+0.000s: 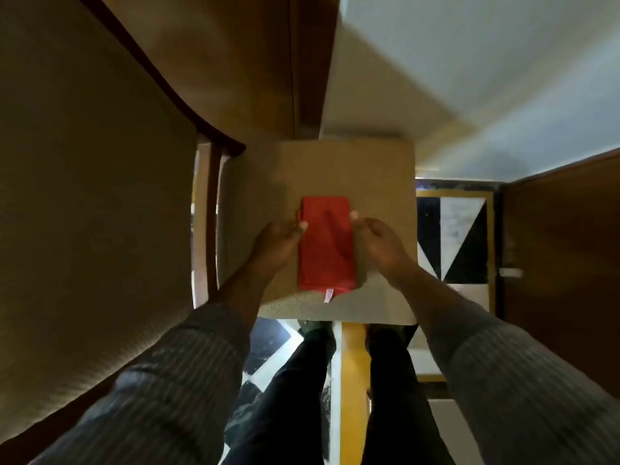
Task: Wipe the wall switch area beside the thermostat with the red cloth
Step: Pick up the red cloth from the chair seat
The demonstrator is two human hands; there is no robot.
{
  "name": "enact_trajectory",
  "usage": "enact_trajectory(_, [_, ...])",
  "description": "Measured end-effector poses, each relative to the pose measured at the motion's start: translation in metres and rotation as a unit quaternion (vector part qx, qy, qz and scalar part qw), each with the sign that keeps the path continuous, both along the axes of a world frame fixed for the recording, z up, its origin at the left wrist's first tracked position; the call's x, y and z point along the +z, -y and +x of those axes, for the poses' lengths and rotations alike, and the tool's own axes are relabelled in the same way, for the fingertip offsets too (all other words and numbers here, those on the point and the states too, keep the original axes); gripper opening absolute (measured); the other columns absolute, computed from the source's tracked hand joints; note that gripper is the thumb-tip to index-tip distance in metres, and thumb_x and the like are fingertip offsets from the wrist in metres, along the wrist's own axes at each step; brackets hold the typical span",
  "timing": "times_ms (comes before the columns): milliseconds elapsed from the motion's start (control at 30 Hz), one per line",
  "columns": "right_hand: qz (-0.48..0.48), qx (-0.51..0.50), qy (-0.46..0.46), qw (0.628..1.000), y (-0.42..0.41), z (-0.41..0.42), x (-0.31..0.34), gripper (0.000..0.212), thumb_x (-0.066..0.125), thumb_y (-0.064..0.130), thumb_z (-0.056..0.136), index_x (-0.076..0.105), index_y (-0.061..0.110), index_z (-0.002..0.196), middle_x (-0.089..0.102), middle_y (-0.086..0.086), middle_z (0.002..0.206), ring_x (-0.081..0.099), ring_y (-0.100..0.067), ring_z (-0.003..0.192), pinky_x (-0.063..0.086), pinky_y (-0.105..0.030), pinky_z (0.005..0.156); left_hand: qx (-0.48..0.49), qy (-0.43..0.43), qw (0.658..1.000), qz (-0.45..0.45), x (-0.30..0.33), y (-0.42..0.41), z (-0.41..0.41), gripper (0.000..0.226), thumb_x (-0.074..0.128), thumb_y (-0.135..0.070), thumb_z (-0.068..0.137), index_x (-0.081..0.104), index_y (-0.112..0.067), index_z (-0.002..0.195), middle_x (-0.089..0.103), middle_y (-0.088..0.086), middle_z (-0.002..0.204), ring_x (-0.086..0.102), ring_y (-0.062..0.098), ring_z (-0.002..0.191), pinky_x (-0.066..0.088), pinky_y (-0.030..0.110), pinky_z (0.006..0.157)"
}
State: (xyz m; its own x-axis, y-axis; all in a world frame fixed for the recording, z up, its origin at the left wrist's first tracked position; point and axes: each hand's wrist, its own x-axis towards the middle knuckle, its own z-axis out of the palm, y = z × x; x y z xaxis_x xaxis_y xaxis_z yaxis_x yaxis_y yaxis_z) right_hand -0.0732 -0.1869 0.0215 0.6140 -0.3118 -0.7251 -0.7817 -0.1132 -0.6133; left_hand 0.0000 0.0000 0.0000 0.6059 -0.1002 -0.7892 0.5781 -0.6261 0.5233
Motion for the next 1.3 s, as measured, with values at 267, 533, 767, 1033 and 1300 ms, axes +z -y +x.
enact_trajectory(267, [-0.142,0.053,-0.032,0.988,-0.005,0.007,-0.084,0.025,0.068,0.025,0.091,0.066,0.007,0.108,0.07,-0.009,0.104,0.061,-0.026,0.094,0.044,-0.03,0.08,0.038,0.01,0.998,0.058,-0.056,0.032,-0.023,0.037,0.069,-0.029,0.096,0.065,0.0,0.119,0.07,0.018,0.119,0.067,0.035,0.108,0.056,0.049,0.097])
enact_trajectory(533, [-0.105,0.068,0.053,0.991,0.009,0.003,-0.054,0.02,0.059,0.0,0.091,0.062,0.004,0.111,0.064,-0.006,0.1,0.054,-0.017,0.088,0.037,-0.024,0.076,0.017,-0.006,1.0,0.006,-0.032,0.045,-0.017,0.029,0.06,-0.021,0.102,0.063,0.0,0.121,0.067,0.02,0.123,0.064,0.037,0.113,0.052,0.053,0.103])
enact_trajectory(767, [-0.085,0.003,0.115,0.99,0.041,0.014,0.036,0.02,0.053,-0.001,0.092,0.059,0.005,0.111,0.065,-0.01,0.102,0.06,-0.02,0.091,0.047,-0.033,0.081,0.073,0.011,0.994,-0.085,0.041,0.083,-0.004,0.012,0.06,-0.013,0.1,0.063,-0.01,0.111,0.07,0.011,0.106,0.068,0.021,0.089,0.056,0.034,0.078])
enact_trajectory(1033, [0.056,-0.139,0.217,0.964,0.075,0.021,0.181,0.022,0.046,-0.004,0.092,0.055,0.015,0.088,0.056,-0.008,0.078,0.053,-0.02,0.071,0.042,-0.029,0.06,0.138,-0.063,0.949,-0.275,0.154,0.13,0.02,0.035,0.052,-0.045,0.1,0.08,-0.024,0.096,0.079,-0.002,0.098,0.074,0.017,0.086,0.053,0.031,0.073])
enact_trajectory(1300, [0.021,-0.19,0.324,0.927,0.104,0.015,0.295,0.031,0.047,-0.006,0.092,0.06,0.014,0.112,0.066,-0.001,0.087,0.064,-0.012,0.073,0.051,-0.022,0.056,0.078,0.018,0.9,-0.429,0.279,0.157,0.043,0.015,0.054,-0.014,0.101,0.066,-0.009,0.109,0.076,0.007,0.093,0.069,0.022,0.086,0.057,0.036,0.081])
